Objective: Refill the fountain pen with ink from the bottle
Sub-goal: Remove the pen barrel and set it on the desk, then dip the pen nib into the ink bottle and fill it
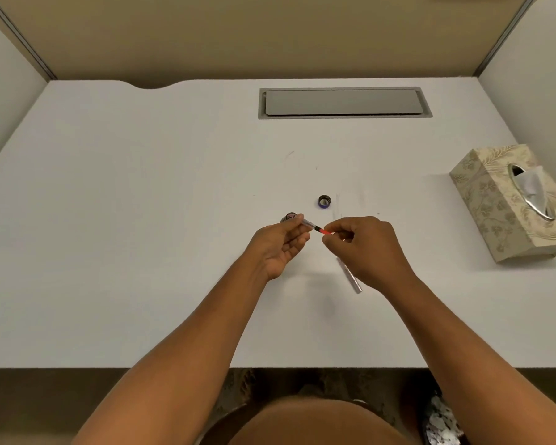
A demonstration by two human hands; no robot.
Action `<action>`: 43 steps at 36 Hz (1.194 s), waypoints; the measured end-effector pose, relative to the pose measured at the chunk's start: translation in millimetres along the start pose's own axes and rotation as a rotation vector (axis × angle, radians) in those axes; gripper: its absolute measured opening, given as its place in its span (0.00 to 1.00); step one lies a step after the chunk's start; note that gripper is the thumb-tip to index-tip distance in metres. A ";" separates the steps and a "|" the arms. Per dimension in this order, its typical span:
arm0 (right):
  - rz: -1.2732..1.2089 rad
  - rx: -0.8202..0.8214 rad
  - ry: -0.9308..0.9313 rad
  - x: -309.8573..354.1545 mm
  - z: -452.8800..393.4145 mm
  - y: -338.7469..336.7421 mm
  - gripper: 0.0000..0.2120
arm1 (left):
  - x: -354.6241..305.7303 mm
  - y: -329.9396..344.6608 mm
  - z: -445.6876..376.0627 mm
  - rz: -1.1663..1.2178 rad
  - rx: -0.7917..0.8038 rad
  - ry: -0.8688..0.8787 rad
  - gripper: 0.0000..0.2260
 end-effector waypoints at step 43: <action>-0.379 0.104 0.073 -2.9 -90.4 -8.2 0.06 | -84.4 13.9 -57.1 -1.037 0.581 0.095 0.12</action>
Point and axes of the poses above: each hand's wrist, its own z-axis away from the middle knuckle, its own y-axis out of the palm, x = y × z, the point moved 8 cm from there along -z, towards the middle knuckle, and after that the axes turned 7 degrees about x, right-handed, at the moved point
